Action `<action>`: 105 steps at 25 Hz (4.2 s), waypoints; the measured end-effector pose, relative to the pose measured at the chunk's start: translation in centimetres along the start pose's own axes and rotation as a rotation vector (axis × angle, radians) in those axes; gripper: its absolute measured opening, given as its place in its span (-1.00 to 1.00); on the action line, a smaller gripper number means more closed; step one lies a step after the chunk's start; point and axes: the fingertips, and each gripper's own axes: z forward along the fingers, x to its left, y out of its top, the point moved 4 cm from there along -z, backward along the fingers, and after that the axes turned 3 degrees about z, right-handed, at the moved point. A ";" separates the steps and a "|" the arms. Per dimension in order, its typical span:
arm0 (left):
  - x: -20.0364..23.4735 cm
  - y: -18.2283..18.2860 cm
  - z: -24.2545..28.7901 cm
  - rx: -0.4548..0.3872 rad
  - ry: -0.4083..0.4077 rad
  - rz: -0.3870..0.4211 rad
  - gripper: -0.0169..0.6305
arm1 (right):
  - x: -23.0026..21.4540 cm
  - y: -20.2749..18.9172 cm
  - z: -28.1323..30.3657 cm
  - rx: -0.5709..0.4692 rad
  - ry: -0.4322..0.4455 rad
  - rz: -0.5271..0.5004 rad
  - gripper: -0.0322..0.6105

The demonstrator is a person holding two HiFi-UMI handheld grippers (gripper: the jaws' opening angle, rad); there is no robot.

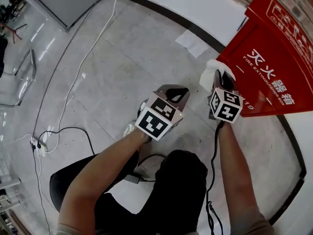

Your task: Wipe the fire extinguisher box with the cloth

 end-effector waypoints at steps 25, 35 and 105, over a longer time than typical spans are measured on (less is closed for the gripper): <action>-3.5 -3.1 1.1 0.062 -0.103 -0.003 -0.95 | -7.4 -10.9 -3.2 0.201 -0.108 -0.002 -0.61; -8.9 -2.4 5.4 0.107 -0.209 0.068 -0.95 | -17.7 -15.5 -10.8 0.240 -0.286 0.115 -0.61; -1.8 12.4 -2.8 -0.101 -0.084 0.403 -0.15 | 9.0 15.4 -12.4 0.033 0.640 0.235 -0.60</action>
